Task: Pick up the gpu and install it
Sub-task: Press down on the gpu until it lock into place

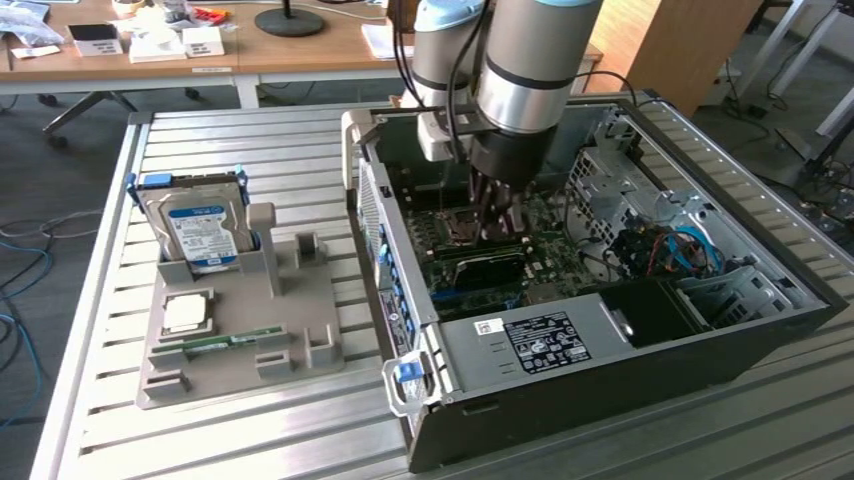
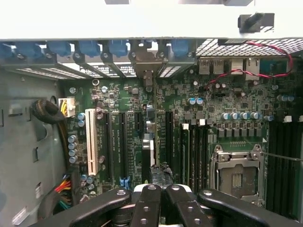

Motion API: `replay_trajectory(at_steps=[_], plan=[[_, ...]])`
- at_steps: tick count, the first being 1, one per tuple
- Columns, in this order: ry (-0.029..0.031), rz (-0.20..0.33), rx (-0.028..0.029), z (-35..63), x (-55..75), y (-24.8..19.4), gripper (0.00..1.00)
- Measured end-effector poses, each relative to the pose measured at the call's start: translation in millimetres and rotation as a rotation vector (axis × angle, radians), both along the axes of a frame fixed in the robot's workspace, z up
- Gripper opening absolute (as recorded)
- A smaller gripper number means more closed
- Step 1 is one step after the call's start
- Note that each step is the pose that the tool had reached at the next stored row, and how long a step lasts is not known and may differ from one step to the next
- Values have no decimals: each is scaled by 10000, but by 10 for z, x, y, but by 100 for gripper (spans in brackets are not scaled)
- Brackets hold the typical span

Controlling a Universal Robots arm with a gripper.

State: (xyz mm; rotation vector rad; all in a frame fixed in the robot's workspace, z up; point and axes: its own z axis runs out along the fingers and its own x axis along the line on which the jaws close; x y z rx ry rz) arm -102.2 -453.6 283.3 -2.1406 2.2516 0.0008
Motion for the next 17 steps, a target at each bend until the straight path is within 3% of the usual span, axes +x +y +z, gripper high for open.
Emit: replay_trajectory(at_steps=[17], plan=[[1,-1,0,-114,-1,0,11]])
